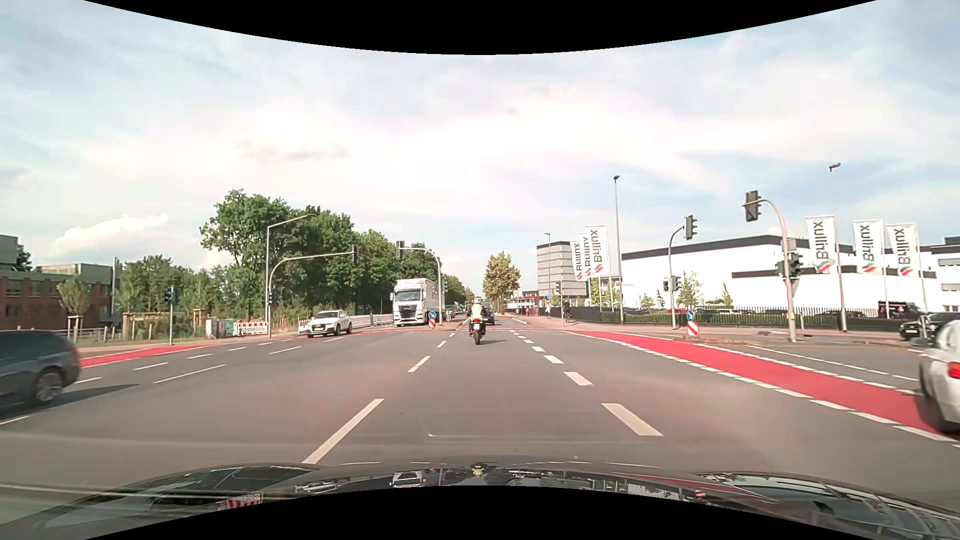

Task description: Follow the waypoints while adhering to traffic rules and regulations

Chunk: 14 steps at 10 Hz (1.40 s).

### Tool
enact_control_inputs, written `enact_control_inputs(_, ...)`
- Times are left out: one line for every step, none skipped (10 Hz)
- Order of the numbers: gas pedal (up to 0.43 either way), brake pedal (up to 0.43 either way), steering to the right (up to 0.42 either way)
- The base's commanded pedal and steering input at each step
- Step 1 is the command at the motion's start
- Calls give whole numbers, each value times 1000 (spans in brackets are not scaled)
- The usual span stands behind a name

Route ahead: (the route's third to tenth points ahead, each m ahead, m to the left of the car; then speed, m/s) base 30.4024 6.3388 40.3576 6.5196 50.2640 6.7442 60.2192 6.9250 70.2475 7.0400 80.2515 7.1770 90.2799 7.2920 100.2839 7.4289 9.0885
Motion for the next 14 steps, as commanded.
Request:
enact_control_inputs(228, 0, -1)
enact_control_inputs(228, 0, 0)
enact_control_inputs(228, 0, -1)
enact_control_inputs(228, 0, -1)
enact_control_inputs(220, 0, -1)
enact_control_inputs(220, 0, -1)
enact_control_inputs(220, 0, -1)
enact_control_inputs(220, 0, -1)
enact_control_inputs(220, 0, -1)
enact_control_inputs(220, 0, -1)
enact_control_inputs(220, 0, -1)
enact_control_inputs(220, 0, -1)
enact_control_inputs(220, 0, -1)
enact_control_inputs(220, 0, -1)
